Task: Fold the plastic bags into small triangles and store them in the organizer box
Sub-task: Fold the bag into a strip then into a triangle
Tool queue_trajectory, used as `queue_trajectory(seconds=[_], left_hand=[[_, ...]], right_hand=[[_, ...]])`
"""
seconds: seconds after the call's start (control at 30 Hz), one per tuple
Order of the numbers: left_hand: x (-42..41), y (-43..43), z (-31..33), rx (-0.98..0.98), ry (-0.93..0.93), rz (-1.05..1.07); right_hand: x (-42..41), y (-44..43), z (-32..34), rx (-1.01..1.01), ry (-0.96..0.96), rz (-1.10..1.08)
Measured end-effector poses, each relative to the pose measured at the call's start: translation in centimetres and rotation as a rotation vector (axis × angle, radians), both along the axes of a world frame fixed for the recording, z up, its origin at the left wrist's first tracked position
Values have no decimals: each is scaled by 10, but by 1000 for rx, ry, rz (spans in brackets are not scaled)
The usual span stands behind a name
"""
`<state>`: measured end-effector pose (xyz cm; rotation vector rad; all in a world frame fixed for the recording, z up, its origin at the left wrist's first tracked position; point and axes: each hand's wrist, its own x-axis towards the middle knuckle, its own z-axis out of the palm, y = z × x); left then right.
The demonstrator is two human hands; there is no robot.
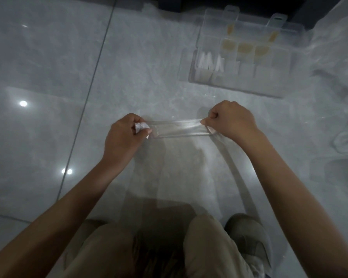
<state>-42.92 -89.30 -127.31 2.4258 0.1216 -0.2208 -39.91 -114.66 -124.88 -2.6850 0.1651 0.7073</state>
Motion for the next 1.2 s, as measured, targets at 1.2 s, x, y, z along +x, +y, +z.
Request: queue_trajectory(seconds=[1.2], left_hand=[[-26,6,-29,628,-257,-664]], right_hand=[[-25,-12,6,-300,-557,-224]])
